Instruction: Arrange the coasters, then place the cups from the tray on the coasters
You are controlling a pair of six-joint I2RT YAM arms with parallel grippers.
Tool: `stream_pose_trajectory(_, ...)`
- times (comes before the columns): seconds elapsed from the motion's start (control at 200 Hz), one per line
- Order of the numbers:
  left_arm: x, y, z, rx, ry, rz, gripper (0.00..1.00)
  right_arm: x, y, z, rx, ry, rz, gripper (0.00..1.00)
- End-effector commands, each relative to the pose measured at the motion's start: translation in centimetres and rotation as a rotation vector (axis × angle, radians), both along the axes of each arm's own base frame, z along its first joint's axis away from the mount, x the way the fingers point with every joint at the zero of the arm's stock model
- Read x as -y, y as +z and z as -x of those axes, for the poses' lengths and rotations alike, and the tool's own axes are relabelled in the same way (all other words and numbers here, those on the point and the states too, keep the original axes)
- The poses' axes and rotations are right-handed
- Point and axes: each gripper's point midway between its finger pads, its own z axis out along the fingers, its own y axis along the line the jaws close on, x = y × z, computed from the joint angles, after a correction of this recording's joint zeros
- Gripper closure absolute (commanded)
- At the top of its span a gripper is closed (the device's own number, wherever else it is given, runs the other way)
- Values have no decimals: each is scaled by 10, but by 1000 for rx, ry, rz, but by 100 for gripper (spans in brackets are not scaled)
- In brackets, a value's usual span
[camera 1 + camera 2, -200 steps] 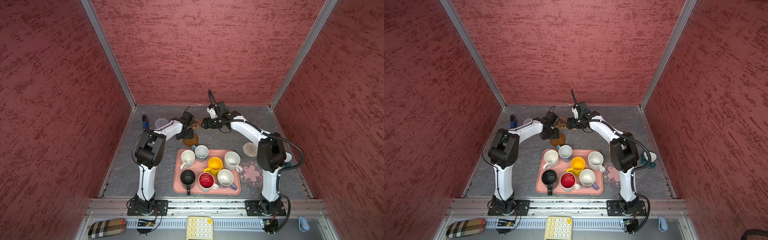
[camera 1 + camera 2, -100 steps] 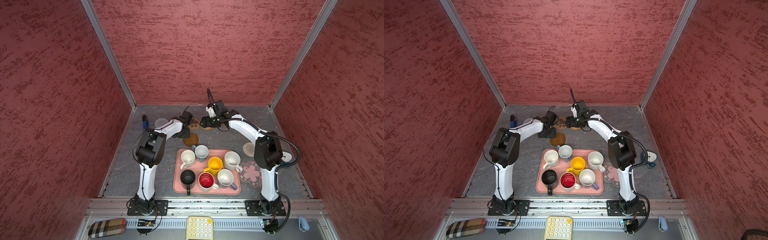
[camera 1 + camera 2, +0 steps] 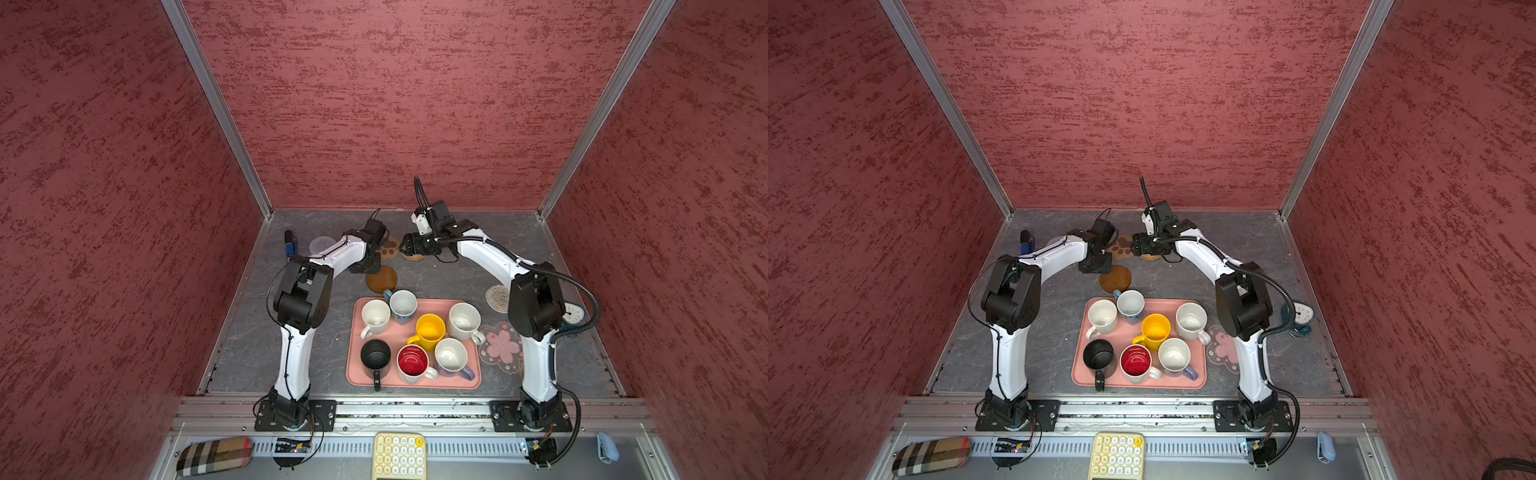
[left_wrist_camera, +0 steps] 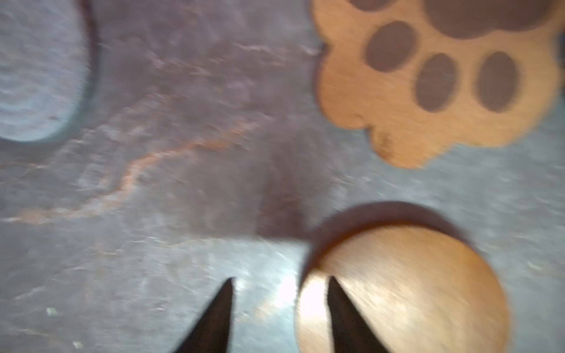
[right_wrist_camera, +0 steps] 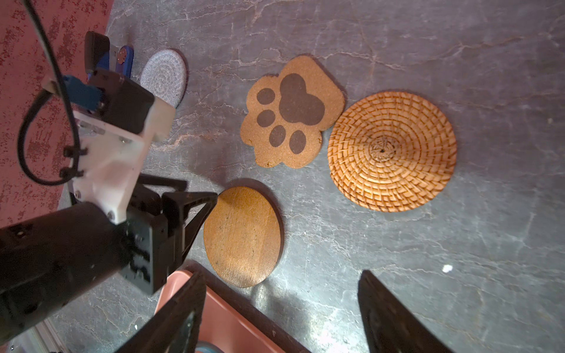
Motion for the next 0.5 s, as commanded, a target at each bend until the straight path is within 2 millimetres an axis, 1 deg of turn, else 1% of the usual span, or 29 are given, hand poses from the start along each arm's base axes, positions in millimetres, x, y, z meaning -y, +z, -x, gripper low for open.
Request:
stream_pose_trajectory(0.0,32,27,0,0,-68,157,70,-3,11,-4,30,16,-5,22)
stream_pose_trajectory(0.07,39,26,1,-16,-84,183,74,-1,12,-3,31,13,-2,22)
stream_pose_trajectory(0.22,50,14,6,-67,-106,179,74,2,12,0,35,8,3,22)
stream_pose_trajectory(0.311,56,2,11,-98,-112,177,74,1,13,0,37,8,-1,22)
stream_pose_trajectory(0.496,55,-19,15,-137,-96,164,74,1,13,1,38,7,-12,22)
